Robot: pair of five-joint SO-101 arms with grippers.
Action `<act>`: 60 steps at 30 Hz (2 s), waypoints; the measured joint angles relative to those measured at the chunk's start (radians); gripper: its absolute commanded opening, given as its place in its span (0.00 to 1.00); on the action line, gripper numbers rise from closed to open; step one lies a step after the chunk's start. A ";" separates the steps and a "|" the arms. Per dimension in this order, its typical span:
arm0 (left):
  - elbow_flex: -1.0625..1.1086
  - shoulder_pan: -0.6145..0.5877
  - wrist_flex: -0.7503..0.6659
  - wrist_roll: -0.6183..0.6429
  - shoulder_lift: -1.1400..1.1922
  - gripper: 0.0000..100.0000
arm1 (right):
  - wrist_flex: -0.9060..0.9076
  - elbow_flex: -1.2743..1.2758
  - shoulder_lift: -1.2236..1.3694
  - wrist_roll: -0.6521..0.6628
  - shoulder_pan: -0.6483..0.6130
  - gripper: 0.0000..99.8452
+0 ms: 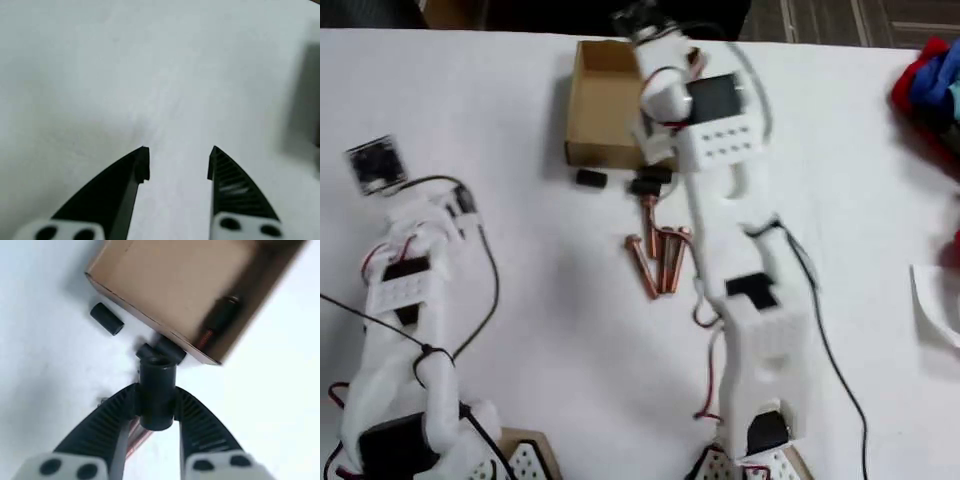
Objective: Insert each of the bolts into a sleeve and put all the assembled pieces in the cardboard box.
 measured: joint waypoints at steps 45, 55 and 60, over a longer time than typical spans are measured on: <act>-1.579 0.755 1.521 0.371 1.102 0.21 | -0.601 1.013 -0.818 -0.009 0.494 0.02; -1.585 0.769 1.428 0.517 1.168 0.21 | -0.601 1.013 -0.818 -0.009 0.494 0.02; -1.599 0.769 1.410 0.523 1.217 0.21 | -0.601 1.013 -0.818 -0.009 0.494 0.02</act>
